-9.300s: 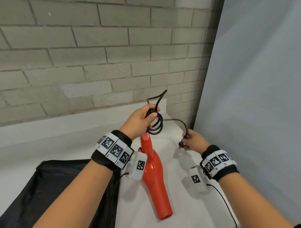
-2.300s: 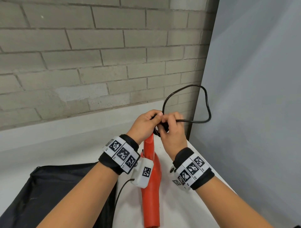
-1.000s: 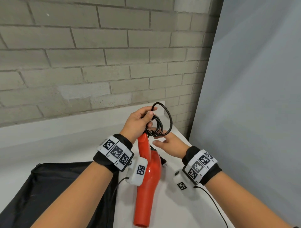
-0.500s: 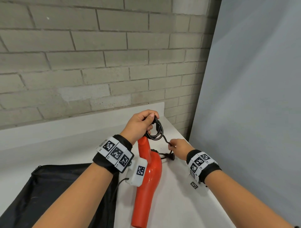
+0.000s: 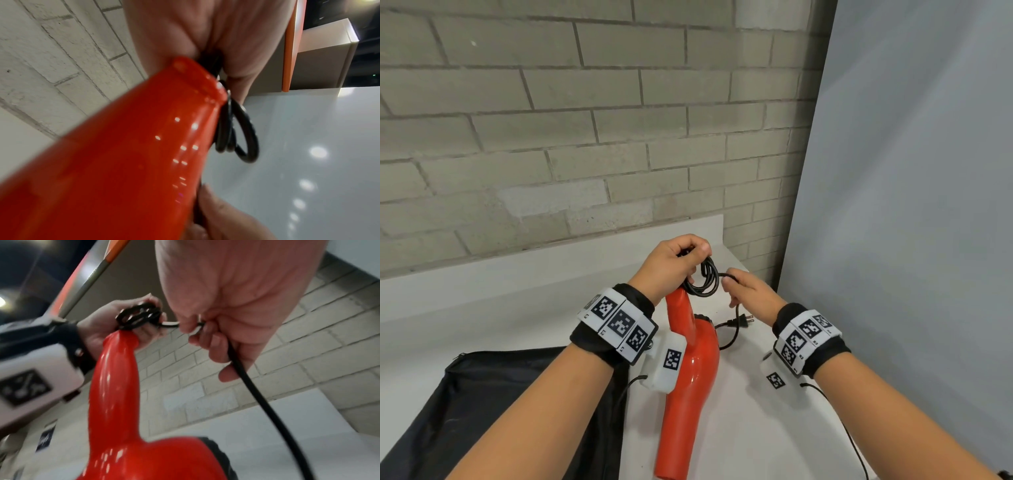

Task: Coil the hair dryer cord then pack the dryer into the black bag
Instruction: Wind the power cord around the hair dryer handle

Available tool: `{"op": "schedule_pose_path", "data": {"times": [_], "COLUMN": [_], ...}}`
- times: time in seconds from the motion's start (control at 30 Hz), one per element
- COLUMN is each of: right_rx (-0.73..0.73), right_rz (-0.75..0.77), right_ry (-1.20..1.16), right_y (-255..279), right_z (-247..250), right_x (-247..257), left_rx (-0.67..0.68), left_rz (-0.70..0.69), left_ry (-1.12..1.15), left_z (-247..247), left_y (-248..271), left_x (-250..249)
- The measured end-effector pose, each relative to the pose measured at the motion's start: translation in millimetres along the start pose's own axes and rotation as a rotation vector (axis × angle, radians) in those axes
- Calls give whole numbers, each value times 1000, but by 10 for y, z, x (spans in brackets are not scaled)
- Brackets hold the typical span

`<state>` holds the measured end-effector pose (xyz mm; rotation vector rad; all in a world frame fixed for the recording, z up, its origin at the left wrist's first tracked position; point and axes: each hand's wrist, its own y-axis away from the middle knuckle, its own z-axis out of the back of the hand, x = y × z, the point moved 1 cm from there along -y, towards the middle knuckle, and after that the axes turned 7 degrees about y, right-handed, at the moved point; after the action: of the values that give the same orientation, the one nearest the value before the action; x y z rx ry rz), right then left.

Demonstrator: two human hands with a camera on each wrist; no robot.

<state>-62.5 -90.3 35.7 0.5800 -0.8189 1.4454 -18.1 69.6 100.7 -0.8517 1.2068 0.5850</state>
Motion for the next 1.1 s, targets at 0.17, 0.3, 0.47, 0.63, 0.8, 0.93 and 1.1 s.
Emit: {"op": "schedule_pose_path", "data": {"times": [0.17, 0.3, 0.47, 0.63, 0.8, 0.93, 1.1], "right_rx": [-224, -420, -475, -468, -365, -305, -288], "right_rz": [35, 94, 241, 314, 280, 240, -143], "right_ry": [38, 73, 78, 37, -97, -379, -181], "right_y": [-20, -89, -20, 58, 128, 160, 126], "right_z": [257, 419, 531, 494, 453, 465, 353], "right_x": [30, 233, 608, 823, 849, 597, -196], "left_rx": [-11, 26, 126, 193, 106, -27, -82], "left_rz": [28, 19, 12, -16, -14, -17, -9], "left_ry": [-105, -144, -281, -327, -299, -266, -210], "left_z": [109, 63, 49, 28, 21, 45, 79], "left_y": [-20, -24, -29, -24, -40, -39, -24], "left_x": [30, 5, -78, -112, -71, -16, 16]}}
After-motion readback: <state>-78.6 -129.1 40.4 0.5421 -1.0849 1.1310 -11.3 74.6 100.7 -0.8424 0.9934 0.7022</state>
